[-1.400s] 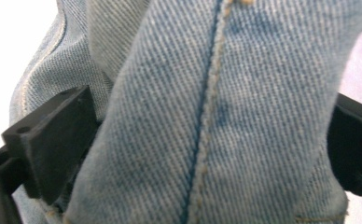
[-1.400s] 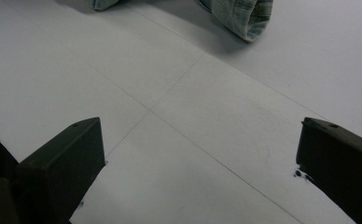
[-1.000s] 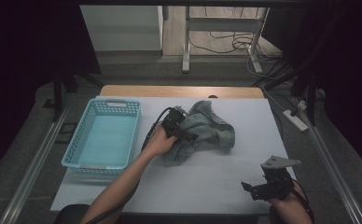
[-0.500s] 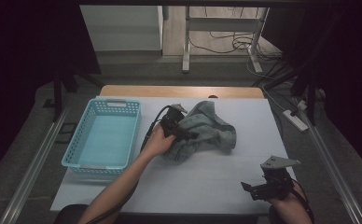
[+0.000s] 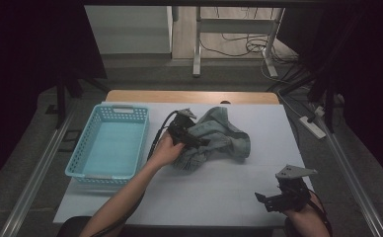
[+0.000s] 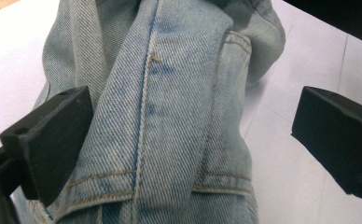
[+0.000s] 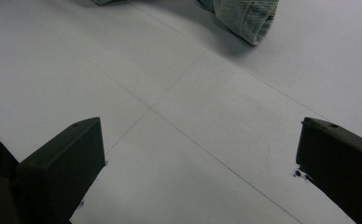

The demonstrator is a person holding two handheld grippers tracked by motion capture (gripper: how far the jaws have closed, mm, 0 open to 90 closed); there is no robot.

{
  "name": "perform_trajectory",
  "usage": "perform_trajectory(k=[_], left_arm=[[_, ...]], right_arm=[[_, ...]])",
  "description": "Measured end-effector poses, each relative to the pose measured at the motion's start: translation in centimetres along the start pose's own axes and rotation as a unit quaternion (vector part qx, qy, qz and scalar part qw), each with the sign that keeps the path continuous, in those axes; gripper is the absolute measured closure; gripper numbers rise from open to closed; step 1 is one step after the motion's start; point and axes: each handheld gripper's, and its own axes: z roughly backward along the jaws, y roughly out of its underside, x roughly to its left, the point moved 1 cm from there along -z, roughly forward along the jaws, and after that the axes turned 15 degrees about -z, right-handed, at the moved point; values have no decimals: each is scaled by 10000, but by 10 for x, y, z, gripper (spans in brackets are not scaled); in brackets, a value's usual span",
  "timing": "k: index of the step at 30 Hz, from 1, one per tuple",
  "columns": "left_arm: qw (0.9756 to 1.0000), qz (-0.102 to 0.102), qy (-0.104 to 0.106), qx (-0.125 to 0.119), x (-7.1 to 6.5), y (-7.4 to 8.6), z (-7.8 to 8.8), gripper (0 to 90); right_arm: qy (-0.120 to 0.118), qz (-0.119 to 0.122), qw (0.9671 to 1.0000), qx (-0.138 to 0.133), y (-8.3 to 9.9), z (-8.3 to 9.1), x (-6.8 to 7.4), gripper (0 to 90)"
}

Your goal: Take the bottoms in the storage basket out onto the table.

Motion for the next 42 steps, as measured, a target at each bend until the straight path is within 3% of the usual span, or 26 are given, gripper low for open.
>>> perform_trajectory(k=[13, 20, 29, 42], left_arm=[[10000, 12, -24, -78, -7, -4, 14, 9], [9997, 109, 88, -184, -11, -5, 23, 6], [9995, 3, 80, -296, -18, -3, 32, 6], [9993, 25, 137, -345, -23, 4, 41, 6]], right_arm=[[22, 31, 10000, 26, 0, 0, 1, 13], [16, 25, 10000, 17, 0, 0, 1, 13], [24, 34, 10000, 15, 0, 0, 1, 13], [31, 43, 10000, 12, 0, 0, 1, 13]])
